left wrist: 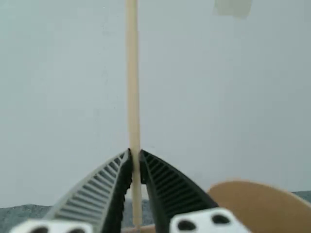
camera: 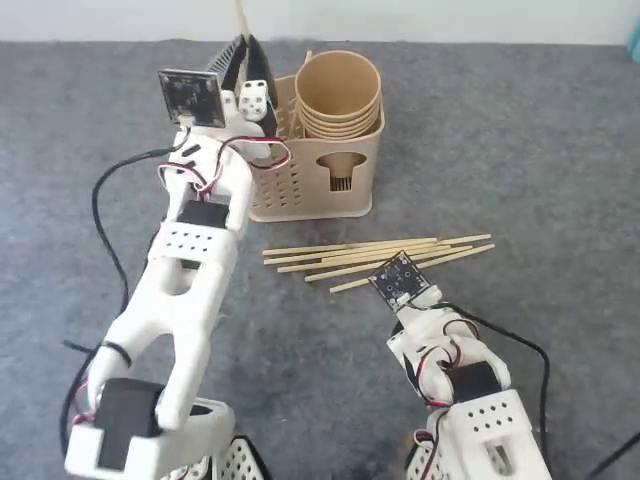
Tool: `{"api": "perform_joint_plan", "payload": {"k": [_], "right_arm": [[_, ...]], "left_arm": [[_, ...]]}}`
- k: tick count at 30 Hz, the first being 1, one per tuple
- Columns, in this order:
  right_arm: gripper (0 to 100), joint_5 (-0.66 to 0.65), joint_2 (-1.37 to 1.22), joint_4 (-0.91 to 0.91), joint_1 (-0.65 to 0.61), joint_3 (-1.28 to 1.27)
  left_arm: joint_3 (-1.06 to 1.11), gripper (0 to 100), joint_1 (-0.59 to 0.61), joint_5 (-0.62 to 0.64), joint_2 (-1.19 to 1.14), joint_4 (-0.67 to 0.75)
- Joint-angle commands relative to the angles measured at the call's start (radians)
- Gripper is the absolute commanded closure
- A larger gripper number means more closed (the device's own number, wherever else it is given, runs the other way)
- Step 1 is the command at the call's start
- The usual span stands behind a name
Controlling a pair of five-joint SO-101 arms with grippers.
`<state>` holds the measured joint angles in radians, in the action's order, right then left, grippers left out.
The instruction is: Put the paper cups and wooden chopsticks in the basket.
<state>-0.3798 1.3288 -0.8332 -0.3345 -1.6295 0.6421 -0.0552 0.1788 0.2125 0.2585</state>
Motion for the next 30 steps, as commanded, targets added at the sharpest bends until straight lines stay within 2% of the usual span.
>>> {"api": "perform_joint_plan", "payload": {"k": [1, 5, 9, 12, 17, 20, 22, 24, 30], "right_arm": [[97.8, 0.011, -0.005, 0.018, -0.008, 0.058], [97.8, 0.011, -0.005, 0.018, -0.008, 0.06], [97.8, 0.011, -0.005, 0.022, -0.008, 0.069], [97.8, -0.012, -0.016, 0.004, -0.01, 0.129], [97.7, -0.14, -0.05, -0.114, -0.07, 0.276], [93.1, -0.152, -0.168, -0.174, -0.128, 0.397], [88.3, -0.15, -0.291, -0.186, -0.154, 0.474], [87.4, -0.143, -0.424, -0.17, -0.174, 0.543], [91.0, -0.103, -0.802, -0.038, -0.219, 0.7]], "left_arm": [[-0.042, 86, 0.008, 0.014, 0.005, 0.028], [-0.027, 82, 0.008, 0.009, 0.087, -0.066], [-0.022, 82, 0.009, 0.009, 0.249, -0.267], [-0.022, 82, 0.046, 0.009, 0.408, -0.502], [-0.019, 82, 0.163, 0.015, 0.657, -0.976], [0.053, 82, 0.236, 0.017, 0.769, -1.146], [0.15, 82, 0.269, 0.023, 0.832, -1.189], [0.282, 82, 0.302, 0.057, 0.891, -1.169], [0.63, 82, 0.442, 0.087, 0.98, -0.927]]}}
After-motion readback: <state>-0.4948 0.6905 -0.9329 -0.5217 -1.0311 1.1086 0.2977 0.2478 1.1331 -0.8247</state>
